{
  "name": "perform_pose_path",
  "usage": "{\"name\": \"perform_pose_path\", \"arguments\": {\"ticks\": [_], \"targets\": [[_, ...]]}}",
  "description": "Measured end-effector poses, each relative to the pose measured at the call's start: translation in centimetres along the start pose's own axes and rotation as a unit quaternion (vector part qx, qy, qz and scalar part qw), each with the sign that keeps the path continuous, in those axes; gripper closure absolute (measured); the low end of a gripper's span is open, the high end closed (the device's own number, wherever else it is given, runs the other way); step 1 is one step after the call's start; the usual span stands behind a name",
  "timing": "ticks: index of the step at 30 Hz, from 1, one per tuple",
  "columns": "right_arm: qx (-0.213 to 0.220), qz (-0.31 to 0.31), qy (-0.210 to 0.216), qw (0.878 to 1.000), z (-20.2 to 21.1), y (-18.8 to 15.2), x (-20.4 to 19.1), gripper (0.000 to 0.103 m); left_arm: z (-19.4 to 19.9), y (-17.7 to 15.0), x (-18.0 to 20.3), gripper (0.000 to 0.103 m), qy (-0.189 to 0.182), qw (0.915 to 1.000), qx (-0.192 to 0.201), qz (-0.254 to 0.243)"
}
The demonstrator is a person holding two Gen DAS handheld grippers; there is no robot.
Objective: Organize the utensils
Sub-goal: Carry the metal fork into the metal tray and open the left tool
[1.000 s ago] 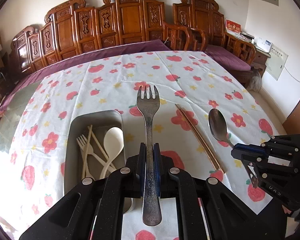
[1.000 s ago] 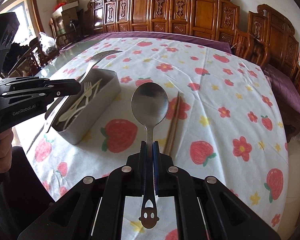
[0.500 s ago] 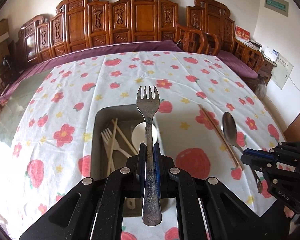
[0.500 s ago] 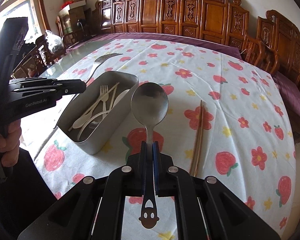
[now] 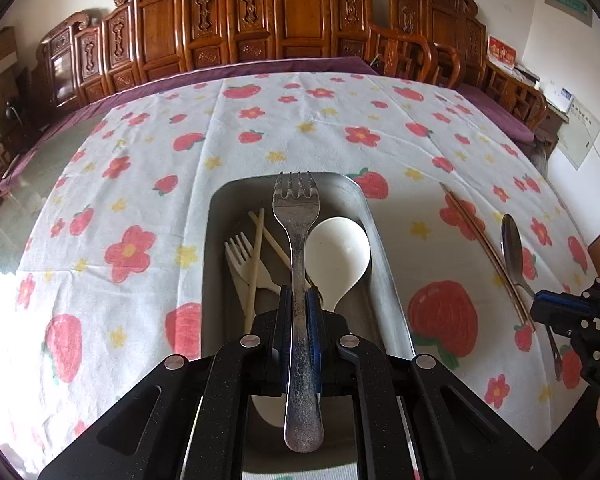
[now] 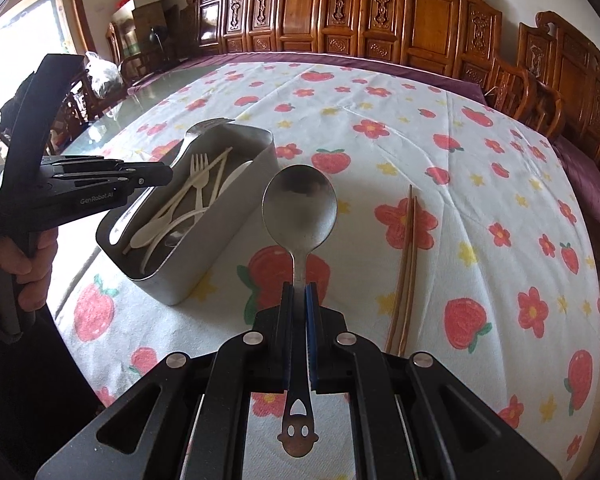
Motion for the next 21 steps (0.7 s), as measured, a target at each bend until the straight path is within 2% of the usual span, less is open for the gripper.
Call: {"name": "perform_pose_path", "arguments": {"ticks": [13,21], "targets": [[-0.015,-0.010,-0.003,1.000,-1.9,-0.3,1.0,0.095,-3.0,-1.0,0.9,0.096,-0.010,0.9994,-0.027,-0.016],[-0.018,-0.005,-0.003,1.000,-2.3,0.5,0.0,0.095,-2.0,-0.7,0.5,0.096,-0.029,0.9995,-0.011,-0.012]]}}
Point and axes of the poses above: each gripper's, at about its wrist camera, not at the fingertips, and z roughly against the way its jaws point, x to its right, y to its top, the point moved 4 cm from there along -z, roughly the way its jaws point, and after that the axes turned 1 degree about -x, right-handed, at the moved point
